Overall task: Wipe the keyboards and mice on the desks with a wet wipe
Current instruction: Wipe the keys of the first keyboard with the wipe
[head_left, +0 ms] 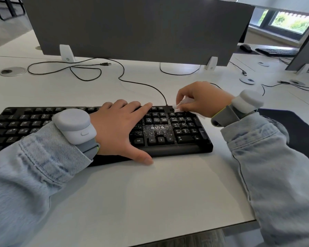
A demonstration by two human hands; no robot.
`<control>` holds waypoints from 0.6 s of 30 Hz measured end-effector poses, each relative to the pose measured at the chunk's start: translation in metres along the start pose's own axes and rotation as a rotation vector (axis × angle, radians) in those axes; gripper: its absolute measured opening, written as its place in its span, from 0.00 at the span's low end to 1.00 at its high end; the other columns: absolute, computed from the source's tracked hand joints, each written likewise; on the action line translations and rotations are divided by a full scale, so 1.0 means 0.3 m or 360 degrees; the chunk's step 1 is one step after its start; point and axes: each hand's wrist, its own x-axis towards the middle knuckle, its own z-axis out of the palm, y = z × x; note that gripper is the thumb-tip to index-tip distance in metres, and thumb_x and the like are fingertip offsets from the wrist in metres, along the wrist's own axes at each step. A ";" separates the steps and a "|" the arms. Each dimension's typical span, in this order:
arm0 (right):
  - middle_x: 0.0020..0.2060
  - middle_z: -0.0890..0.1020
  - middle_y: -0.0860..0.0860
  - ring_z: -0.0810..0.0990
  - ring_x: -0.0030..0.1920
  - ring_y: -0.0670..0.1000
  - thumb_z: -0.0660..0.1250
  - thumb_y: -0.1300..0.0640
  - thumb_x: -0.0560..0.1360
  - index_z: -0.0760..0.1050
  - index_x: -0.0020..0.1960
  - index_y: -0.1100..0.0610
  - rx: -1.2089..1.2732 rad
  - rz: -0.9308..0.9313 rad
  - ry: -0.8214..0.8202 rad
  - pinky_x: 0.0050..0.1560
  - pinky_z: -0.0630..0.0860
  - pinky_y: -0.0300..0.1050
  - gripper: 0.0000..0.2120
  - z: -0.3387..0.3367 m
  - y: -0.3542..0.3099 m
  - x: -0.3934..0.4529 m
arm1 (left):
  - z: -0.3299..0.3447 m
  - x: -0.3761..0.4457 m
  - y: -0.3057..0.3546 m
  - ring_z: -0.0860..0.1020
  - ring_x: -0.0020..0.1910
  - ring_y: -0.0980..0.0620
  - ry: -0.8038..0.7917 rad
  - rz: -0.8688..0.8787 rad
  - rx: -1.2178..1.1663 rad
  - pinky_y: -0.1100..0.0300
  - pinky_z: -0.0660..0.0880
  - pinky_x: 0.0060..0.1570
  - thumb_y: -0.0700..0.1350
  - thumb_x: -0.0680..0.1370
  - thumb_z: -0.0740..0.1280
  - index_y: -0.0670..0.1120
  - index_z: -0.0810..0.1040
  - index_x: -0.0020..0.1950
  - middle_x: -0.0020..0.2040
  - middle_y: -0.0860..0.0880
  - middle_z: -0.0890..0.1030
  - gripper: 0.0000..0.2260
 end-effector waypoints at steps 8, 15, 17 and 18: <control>0.36 0.78 0.45 0.75 0.39 0.48 0.71 0.52 0.72 0.81 0.42 0.52 -0.0050 0.0243 0.0035 0.35 0.64 0.40 0.04 -0.031 0.085 -0.030 | 0.002 0.000 -0.001 0.55 0.75 0.50 0.0013 0.0005 -0.0002 0.51 0.55 0.75 0.87 0.53 0.49 0.57 0.34 0.80 0.78 0.58 0.52 0.63; 0.36 0.77 0.44 0.73 0.39 0.47 0.69 0.53 0.74 0.80 0.46 0.53 -0.0042 -0.0141 0.0217 0.41 0.63 0.38 0.04 0.017 -0.060 0.018 | 0.002 0.002 -0.001 0.55 0.75 0.50 0.0012 0.0000 -0.0011 0.50 0.56 0.75 0.87 0.52 0.49 0.57 0.34 0.80 0.78 0.58 0.52 0.63; 0.38 0.81 0.46 0.73 0.40 0.46 0.68 0.53 0.74 0.81 0.46 0.52 -0.0048 -0.0163 0.0196 0.43 0.66 0.39 0.05 0.034 -0.065 0.025 | 0.001 0.001 0.002 0.55 0.75 0.50 0.0013 -0.0003 -0.0009 0.50 0.55 0.75 0.87 0.52 0.49 0.57 0.34 0.80 0.78 0.58 0.52 0.63; 0.39 0.81 0.46 0.73 0.40 0.46 0.68 0.52 0.74 0.81 0.46 0.52 -0.0041 -0.0162 0.0191 0.44 0.67 0.40 0.05 0.039 -0.066 0.028 | 0.001 0.001 0.003 0.55 0.75 0.50 0.0014 -0.0003 -0.0004 0.50 0.55 0.75 0.86 0.52 0.49 0.57 0.34 0.80 0.78 0.58 0.52 0.63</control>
